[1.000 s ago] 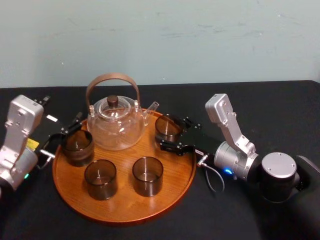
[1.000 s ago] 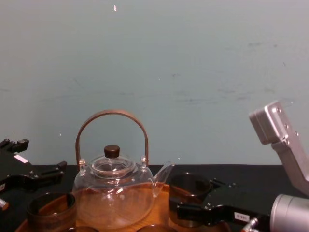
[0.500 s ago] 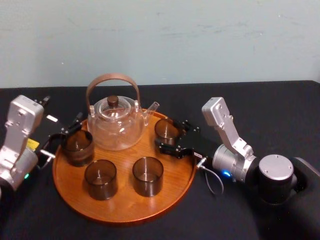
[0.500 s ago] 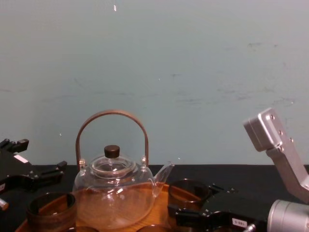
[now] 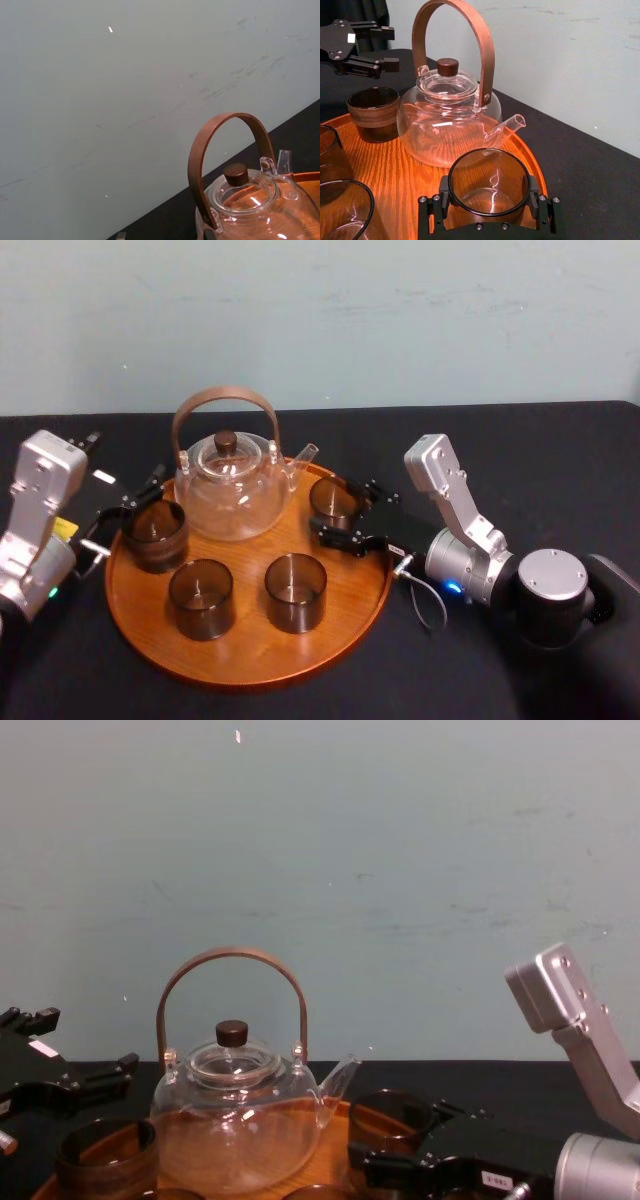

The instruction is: Pick up the glass from the table and place it on the tray.

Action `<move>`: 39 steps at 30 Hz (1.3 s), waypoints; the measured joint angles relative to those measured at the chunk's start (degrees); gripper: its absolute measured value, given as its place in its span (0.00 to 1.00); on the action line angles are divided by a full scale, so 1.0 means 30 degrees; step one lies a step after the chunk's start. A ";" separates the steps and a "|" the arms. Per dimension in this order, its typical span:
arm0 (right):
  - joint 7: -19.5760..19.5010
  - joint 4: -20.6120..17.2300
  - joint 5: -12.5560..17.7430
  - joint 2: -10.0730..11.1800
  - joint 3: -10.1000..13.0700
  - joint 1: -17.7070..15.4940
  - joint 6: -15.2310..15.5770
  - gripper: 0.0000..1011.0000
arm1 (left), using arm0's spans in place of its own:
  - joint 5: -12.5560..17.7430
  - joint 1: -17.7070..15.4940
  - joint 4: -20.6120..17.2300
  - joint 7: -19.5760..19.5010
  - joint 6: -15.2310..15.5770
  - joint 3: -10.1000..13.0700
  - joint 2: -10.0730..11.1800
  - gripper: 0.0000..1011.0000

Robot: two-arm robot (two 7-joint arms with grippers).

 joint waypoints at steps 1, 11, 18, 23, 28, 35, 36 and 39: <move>0.0000 -0.0001 0.0002 0.0000 0.0001 0.0000 0.0002 0.89 | 0.0002 0.0000 0.0000 -0.0001 0.0000 -0.0001 0.0001 0.99; 0.0021 -0.0013 0.0018 0.0006 0.0010 0.0000 0.0012 0.89 | 0.0001 -0.0001 0.0000 -0.0001 0.0000 0.0000 0.0000 0.99; 0.0022 -0.0014 0.0030 0.0007 0.0009 0.0000 0.0012 0.89 | 0.0002 0.0000 0.0000 -0.0001 0.0001 0.0000 0.0000 0.99; 0.0023 -0.0014 0.0032 0.0006 0.0009 0.0000 0.0013 0.89 | 0.0000 0.0000 0.0000 -0.0001 0.0001 -0.0001 0.0000 0.99; 0.0022 -0.0015 0.0032 0.0007 0.0009 -0.0001 0.0013 0.89 | 0.0002 -0.0001 -0.0001 -0.0001 0.0000 0.0000 0.0000 0.99; 0.0022 -0.0014 0.0033 0.0007 0.0009 0.0000 0.0011 0.92 | 0.0001 0.0000 0.0000 0.0000 0.0001 0.0000 0.0000 0.99; 0.0022 -0.0015 0.0032 0.0007 0.0009 0.0000 0.0011 0.92 | 0.0001 -0.0001 0.0000 -0.0001 0.0001 0.0000 0.0000 0.99; 0.0021 -0.0013 0.0032 0.0006 0.0009 -0.0001 0.0010 0.99 | 0.0000 0.0000 -0.0001 -0.0001 0.0001 0.0000 0.0000 0.99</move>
